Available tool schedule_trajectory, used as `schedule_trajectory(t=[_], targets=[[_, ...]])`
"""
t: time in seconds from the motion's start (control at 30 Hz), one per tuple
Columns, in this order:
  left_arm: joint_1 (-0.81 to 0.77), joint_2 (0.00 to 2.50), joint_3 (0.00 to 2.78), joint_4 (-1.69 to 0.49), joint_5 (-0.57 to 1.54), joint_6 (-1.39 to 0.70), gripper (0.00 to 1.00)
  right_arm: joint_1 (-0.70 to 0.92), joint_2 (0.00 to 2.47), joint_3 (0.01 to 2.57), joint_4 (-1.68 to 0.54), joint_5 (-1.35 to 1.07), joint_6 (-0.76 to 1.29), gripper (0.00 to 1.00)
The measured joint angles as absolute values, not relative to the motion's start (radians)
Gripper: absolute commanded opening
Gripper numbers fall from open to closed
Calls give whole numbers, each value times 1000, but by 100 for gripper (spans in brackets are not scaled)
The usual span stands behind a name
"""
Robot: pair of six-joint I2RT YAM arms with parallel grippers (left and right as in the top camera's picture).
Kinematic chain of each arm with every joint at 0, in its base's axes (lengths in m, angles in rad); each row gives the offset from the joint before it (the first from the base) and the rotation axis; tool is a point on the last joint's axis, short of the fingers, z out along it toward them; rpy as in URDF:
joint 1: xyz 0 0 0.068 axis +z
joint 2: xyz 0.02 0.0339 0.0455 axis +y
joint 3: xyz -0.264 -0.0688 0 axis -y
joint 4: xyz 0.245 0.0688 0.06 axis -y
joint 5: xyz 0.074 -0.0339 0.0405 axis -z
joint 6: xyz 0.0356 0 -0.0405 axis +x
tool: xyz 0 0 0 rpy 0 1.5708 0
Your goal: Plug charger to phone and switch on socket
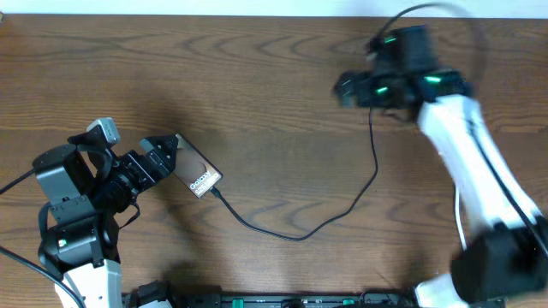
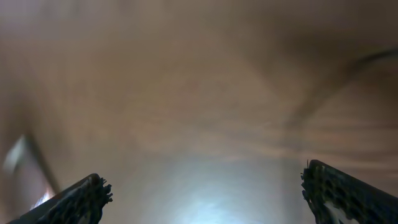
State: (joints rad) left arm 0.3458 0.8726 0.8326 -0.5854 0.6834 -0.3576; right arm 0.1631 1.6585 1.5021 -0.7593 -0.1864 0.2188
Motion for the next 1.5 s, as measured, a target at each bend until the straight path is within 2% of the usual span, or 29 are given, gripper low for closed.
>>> schedule_trajectory(t=[0.2, 0.37, 0.6, 0.77, 0.9, 1.07, 1.17, 1.5], targets=[[346, 903, 833, -590, 686, -358, 98, -15, 1389, 1517, -756, -10, 233, 99], [346, 947, 833, -595, 686, -353, 98, -249, 1311, 1524, -747, 4, 229, 99], [346, 1008, 833, -596, 686, -337, 98, -603, 1441, 1525, -735, -372, 139, 99], [346, 1033, 833, -597, 686, -336, 98, -749, 1657, 1524, -732, -768, 52, 99], [346, 1037, 833, -601, 686, -336, 98, -772, 1833, 1523, -733, -1008, -26, 99], [346, 1037, 833, -603, 686, -335, 98, -746, 1959, 1523, -748, -1086, -101, 99], [346, 1037, 833, -603, 686, -336, 98, -706, 1982, 1523, -789, -1047, -153, 99], [346, 1037, 833, -606, 686, -335, 98, -511, 1983, 1523, -800, -677, -189, 99]])
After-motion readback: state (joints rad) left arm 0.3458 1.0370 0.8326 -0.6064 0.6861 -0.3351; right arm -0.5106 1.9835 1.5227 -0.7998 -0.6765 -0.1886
